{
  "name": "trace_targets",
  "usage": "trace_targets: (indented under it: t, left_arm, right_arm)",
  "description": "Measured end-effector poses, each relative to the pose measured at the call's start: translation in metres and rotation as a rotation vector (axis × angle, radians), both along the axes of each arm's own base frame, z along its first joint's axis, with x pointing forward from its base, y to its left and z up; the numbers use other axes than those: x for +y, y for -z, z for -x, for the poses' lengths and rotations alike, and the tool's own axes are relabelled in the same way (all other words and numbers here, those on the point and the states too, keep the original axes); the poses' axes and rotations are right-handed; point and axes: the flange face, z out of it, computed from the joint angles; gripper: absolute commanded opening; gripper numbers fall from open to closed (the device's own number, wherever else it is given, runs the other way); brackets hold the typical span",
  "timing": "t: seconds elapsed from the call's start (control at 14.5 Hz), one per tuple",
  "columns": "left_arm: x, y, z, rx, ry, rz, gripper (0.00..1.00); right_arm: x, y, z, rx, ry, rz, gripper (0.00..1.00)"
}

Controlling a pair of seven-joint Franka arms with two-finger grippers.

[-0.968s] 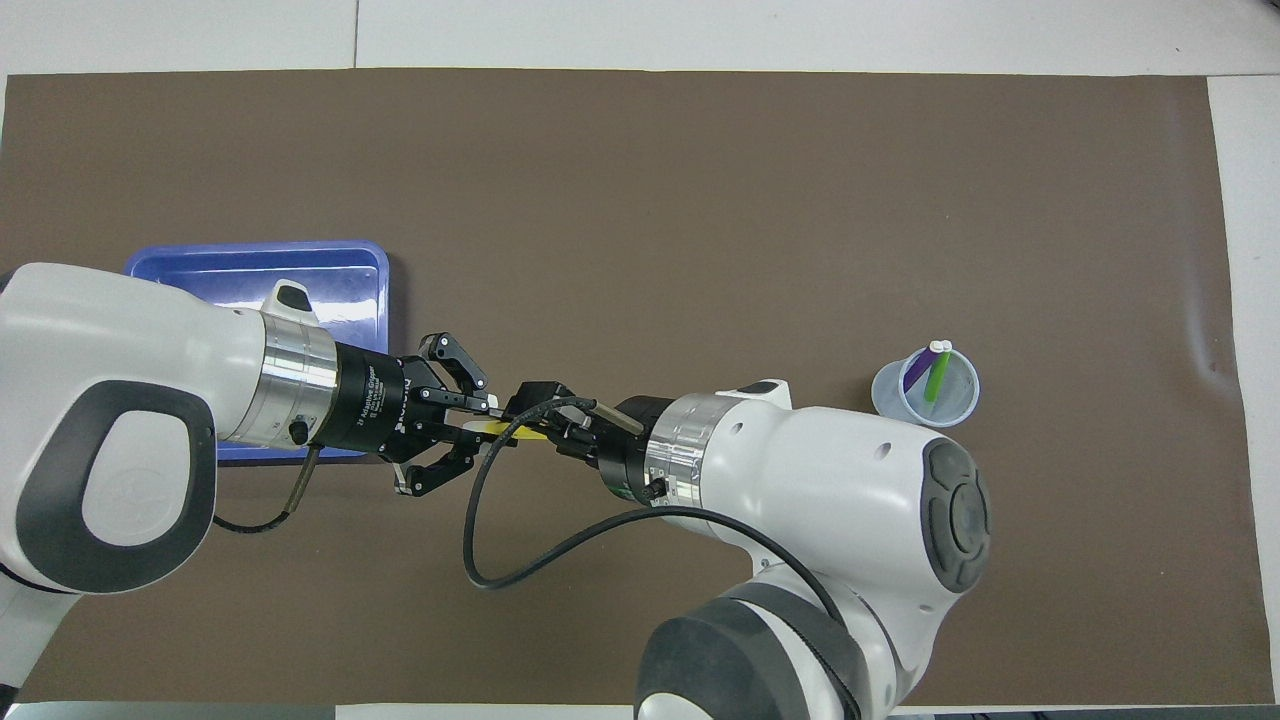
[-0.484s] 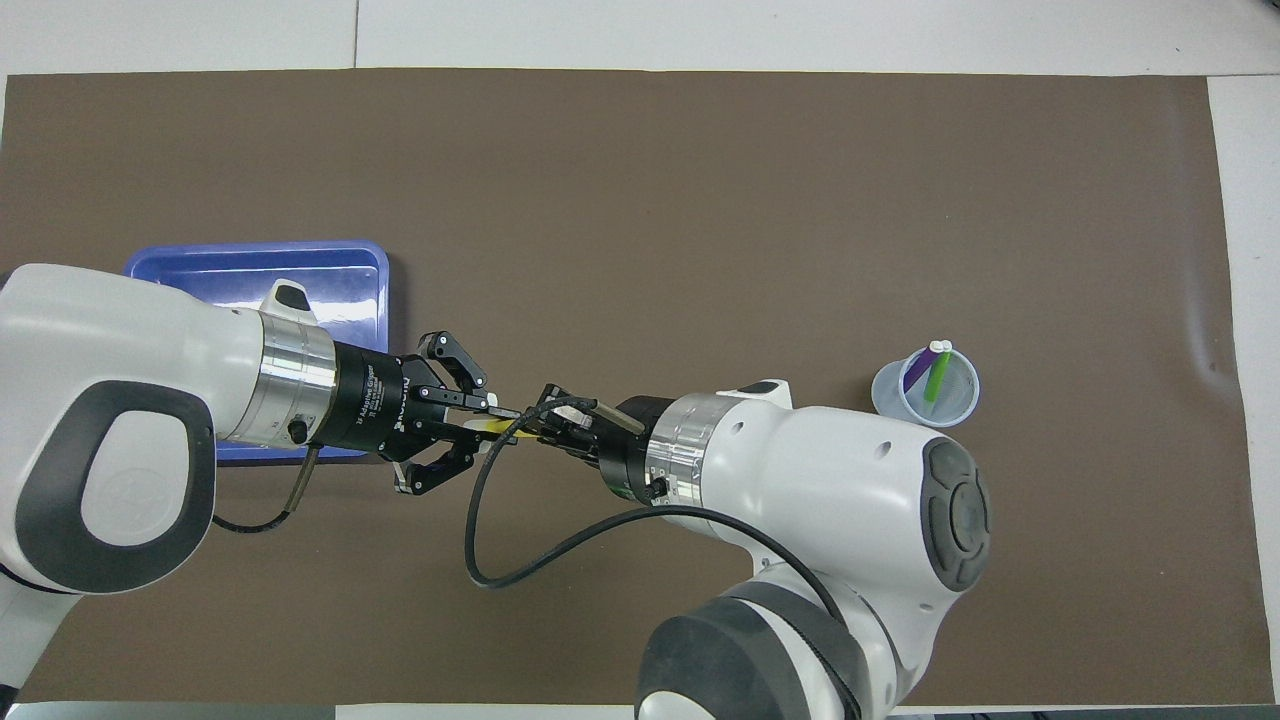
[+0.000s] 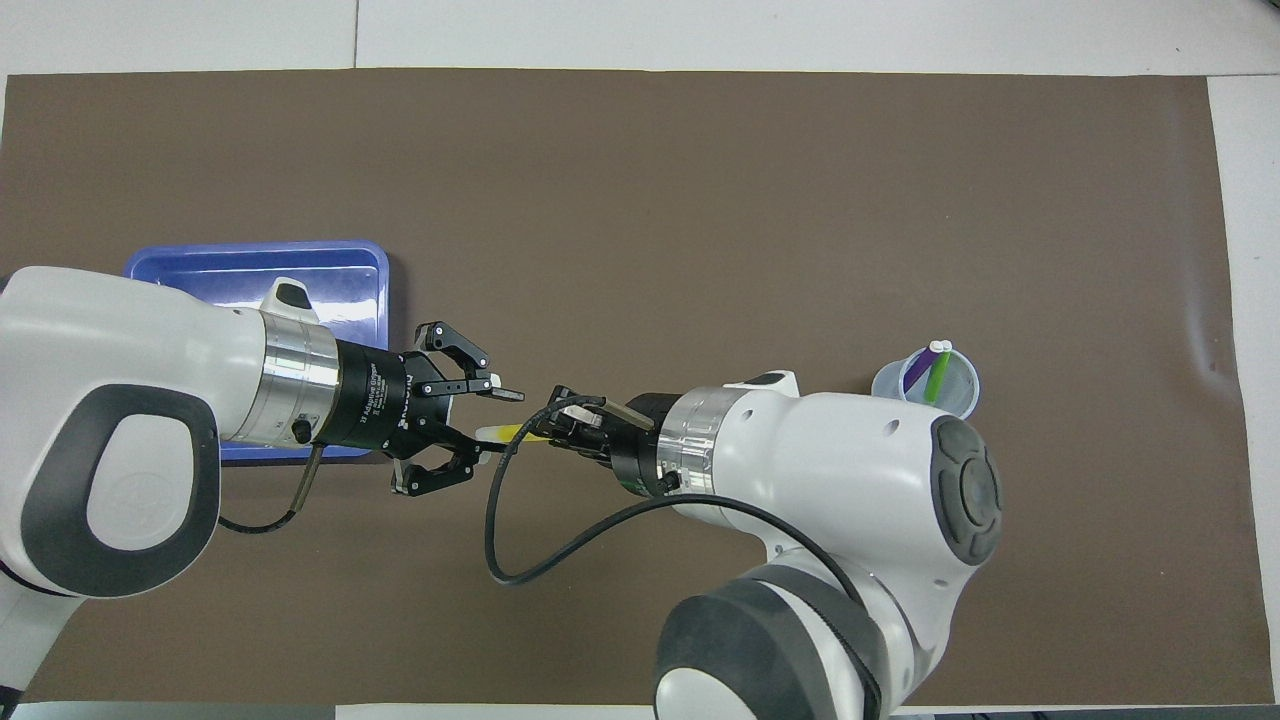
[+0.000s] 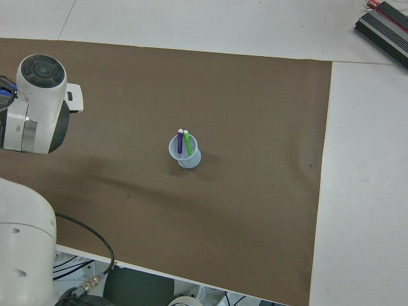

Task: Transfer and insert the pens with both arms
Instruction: 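Drop the yellow pen into the cup with the right gripper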

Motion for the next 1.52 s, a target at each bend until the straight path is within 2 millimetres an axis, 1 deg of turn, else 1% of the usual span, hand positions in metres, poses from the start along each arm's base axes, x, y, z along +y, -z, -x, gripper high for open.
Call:
trace_targets:
  t: [0.14,0.28,0.41,0.48,0.62,0.69,0.83,0.9,1.04,1.11,1.17,1.24,1.31,1.52]
  left_arm:
    - [0.0,-0.001,-0.001,-0.005,-0.004,0.001,1.0]
    - [0.001,-0.002,-0.002,-0.013,-0.01,0.001,1.0]
    - [0.001,-0.003,-0.003,-0.02,-0.015,0.002,1.0]
    - [0.001,-0.004,-0.003,-0.023,-0.016,0.002,1.0]
    - [0.001,-0.007,-0.004,-0.03,-0.017,0.005,1.0]
    - [0.001,-0.008,-0.005,-0.033,-0.019,0.006,1.0]
    - [0.001,-0.01,-0.007,-0.043,-0.025,0.007,1.0]
    - [0.001,-0.011,-0.007,-0.047,-0.031,0.007,1.0]
    - [0.002,-0.012,-0.01,-0.059,-0.045,0.007,1.0]
    - [0.002,-0.012,-0.01,-0.064,-0.05,0.007,1.0]
    - [0.002,-0.013,-0.011,-0.068,-0.052,0.008,1.0]
    - [0.001,-0.013,-0.01,-0.071,-0.052,0.008,1.0]
    - [-0.001,-0.013,-0.01,-0.074,-0.051,0.008,1.0]
    - [-0.004,-0.014,-0.011,-0.09,-0.061,0.005,1.0]
  right_arm:
    - [-0.056,-0.011,-0.016,-0.047,-0.183,0.123,0.0]
    - [-0.111,-0.015,-0.026,-0.117,-0.411,0.256,0.0]
    - [-0.151,-0.011,-0.033,-0.186,-0.625,0.377,0.0]
    - [-0.166,-0.009,-0.037,-0.209,-0.715,0.426,0.0]
    - [-0.189,-0.005,-0.043,-0.248,-0.867,0.516,0.0]
    - [-0.196,-0.005,-0.047,-0.274,-0.925,0.552,0.0]
    - [-0.2,0.001,-0.052,-0.316,-0.987,0.582,0.0]
    - [-0.2,0.009,-0.054,-0.335,-0.994,0.592,0.0]
    - [-0.203,0.033,-0.055,-0.35,-0.99,0.6,0.02]
    - [-0.205,0.045,-0.054,-0.344,-0.989,0.599,0.07]
    - [-0.206,0.054,-0.052,-0.333,-0.992,0.595,0.19]
    - [-0.206,0.06,-0.049,-0.322,-0.996,0.59,0.63]
    - [-0.207,0.063,-0.048,-0.316,-0.998,0.588,1.0]
    - [-0.209,0.062,-0.046,-0.307,-0.997,0.586,1.0]
